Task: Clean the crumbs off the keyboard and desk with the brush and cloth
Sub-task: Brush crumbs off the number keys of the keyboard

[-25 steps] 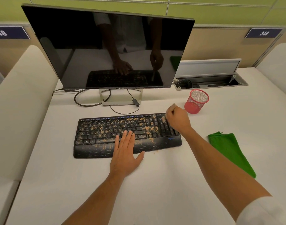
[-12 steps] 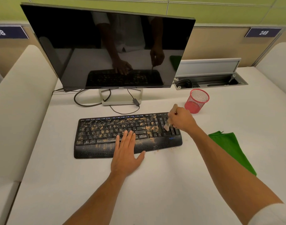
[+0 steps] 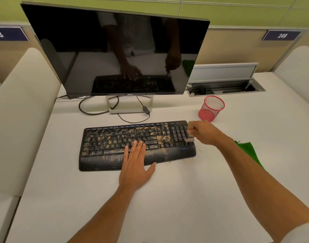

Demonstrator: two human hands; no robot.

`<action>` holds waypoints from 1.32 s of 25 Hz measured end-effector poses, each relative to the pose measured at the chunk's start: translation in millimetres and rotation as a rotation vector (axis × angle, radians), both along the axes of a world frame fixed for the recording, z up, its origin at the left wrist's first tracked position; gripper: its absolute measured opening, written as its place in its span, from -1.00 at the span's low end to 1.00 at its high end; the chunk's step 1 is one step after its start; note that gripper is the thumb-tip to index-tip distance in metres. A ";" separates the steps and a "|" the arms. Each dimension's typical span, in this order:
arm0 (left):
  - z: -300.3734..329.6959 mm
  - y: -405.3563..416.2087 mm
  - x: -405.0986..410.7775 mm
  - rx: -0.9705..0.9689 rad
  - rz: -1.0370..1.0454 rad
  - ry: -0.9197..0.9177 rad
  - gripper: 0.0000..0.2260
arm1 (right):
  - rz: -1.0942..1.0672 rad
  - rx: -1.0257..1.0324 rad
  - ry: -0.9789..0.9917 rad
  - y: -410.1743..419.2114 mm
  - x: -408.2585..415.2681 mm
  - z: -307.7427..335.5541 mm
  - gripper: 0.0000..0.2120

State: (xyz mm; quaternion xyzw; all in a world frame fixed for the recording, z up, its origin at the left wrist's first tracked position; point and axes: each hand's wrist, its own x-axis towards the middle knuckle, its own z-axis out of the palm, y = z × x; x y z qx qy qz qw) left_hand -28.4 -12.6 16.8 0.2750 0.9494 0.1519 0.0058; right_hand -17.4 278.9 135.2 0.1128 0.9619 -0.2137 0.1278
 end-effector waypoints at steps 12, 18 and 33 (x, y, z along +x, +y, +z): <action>-0.3 0.4 -0.8 -0.002 0.000 0.008 -0.26 | 0.029 -0.050 -0.012 3.1 -9.6 4.8 -0.86; -2.4 0.3 -0.5 0.016 0.001 0.022 -0.27 | 0.036 -0.213 0.097 -7.8 -21.8 7.9 -0.80; -2.4 -0.2 -0.2 -0.004 -0.001 0.018 -0.26 | -0.022 -0.199 0.114 -0.4 -21.2 4.2 -0.77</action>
